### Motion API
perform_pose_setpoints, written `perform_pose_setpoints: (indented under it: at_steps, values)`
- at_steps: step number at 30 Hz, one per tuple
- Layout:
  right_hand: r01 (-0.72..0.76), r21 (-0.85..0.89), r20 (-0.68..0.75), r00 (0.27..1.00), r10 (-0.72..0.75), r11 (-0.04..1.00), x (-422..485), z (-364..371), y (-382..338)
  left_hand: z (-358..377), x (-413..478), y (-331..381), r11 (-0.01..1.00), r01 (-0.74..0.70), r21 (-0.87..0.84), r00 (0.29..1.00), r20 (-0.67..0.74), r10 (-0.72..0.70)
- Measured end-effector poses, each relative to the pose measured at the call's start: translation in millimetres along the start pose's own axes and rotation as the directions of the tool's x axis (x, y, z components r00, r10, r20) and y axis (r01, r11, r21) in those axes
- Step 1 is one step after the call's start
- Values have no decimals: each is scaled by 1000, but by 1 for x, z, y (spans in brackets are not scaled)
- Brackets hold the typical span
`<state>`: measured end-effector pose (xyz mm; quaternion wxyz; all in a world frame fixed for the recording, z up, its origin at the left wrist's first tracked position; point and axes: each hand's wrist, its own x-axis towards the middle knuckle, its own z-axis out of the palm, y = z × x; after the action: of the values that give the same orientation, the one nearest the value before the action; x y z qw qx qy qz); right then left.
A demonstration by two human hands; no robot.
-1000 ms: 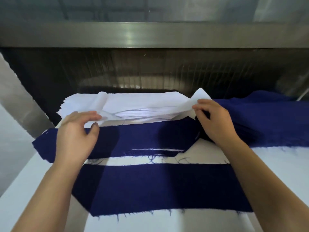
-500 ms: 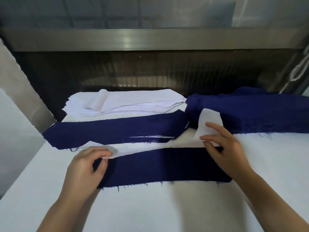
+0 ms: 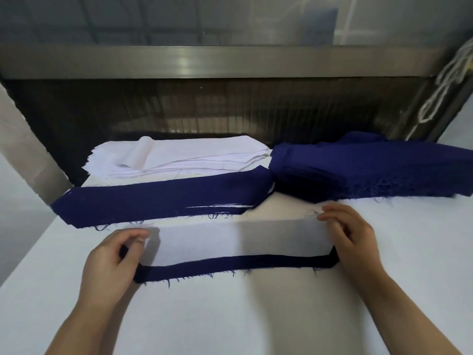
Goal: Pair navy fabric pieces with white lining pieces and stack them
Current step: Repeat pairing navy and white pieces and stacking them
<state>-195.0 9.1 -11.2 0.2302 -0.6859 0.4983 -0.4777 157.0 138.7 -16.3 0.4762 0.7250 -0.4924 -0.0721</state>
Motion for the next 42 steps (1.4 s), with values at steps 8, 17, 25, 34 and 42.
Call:
perform_pose_setpoints:
  at_steps: [8, 17, 25, 34, 42]
  values:
    - [-49, -161, 64, 996, 60, 986, 6, 1, 13, 2, 1, -4, 999, -11, 53, 1000, 14, 10]
    - [-69, -157, 3, 998, 71, 985, 3, 1, 14, 2, -1, -5, 999, -22, 43, 999, -32, 23]
    - [-92, -154, 67, 992, 103, 984, 2, 0, 15, 2, 0, -8, 994, -90, 61, 995, 56, 86]
    - [-70, -201, 86, 992, 89, 977, 4, 1, 17, 1, 1, -10, 997, -32, 71, 999, 36, 29]
    - [-37, -190, 45, 998, 46, 981, 3, 0, 15, 1, 0, -5, 996, -57, 61, 998, 13, 56]
